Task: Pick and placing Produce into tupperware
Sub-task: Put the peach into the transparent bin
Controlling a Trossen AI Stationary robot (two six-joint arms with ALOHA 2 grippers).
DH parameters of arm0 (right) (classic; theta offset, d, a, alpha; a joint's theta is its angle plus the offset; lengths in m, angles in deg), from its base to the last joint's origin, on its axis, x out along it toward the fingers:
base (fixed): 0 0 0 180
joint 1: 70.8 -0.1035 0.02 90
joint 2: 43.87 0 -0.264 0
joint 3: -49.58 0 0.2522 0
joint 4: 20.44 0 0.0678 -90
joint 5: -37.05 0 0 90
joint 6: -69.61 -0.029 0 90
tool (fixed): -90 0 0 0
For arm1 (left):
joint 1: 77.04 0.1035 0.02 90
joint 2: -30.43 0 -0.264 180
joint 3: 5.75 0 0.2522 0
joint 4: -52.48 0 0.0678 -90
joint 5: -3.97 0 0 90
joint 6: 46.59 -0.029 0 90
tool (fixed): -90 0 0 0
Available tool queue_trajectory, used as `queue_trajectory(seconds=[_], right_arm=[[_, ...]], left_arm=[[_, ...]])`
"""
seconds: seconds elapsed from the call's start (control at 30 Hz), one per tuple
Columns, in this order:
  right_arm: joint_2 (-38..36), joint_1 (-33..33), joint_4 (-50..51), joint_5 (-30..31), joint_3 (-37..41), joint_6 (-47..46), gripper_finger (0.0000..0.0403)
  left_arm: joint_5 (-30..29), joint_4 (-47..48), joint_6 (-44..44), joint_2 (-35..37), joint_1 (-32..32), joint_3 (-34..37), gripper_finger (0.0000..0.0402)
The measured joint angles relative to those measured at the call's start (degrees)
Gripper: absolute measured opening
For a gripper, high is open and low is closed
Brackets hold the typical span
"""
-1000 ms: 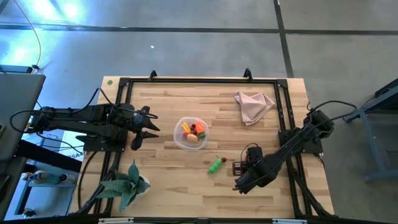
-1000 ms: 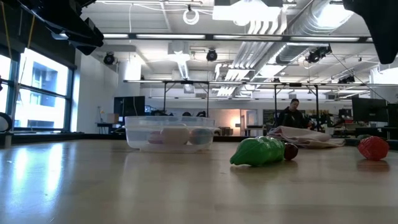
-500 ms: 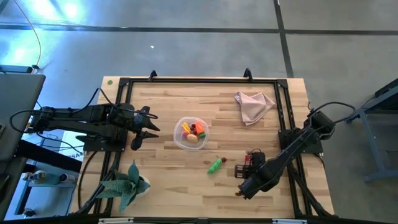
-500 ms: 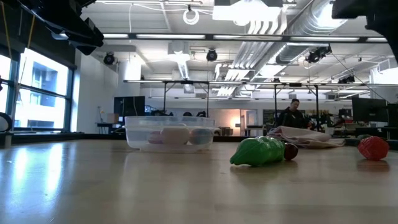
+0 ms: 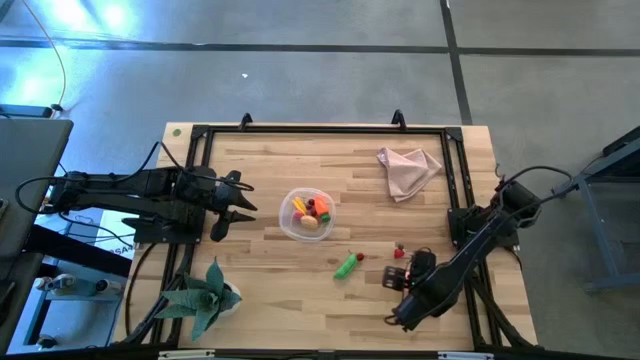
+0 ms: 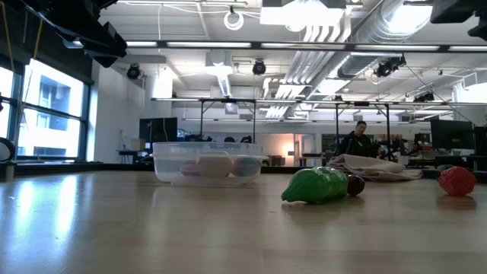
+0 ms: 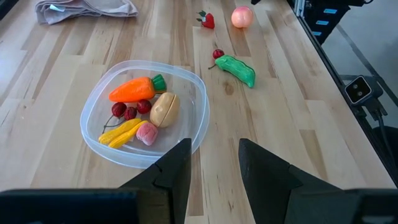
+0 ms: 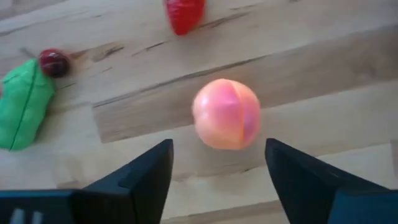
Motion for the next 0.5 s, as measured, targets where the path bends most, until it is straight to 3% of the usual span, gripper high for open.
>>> queue_trajectory(seconds=[0.17, 0.5], right_arm=[[0.09, -1.02, 0.55, -1.14, 0.00, -4.86, 0.0267], [3.75, -1.07, 0.51, -0.67, 0.05, -5.16, 0.0271]], left_arm=[[0.01, 0.02, 0.00, 0.00, 0.00, 0.00, 0.0122], [0.00, -0.01, 0.01, 0.00, 0.00, 0.00, 0.0122]])
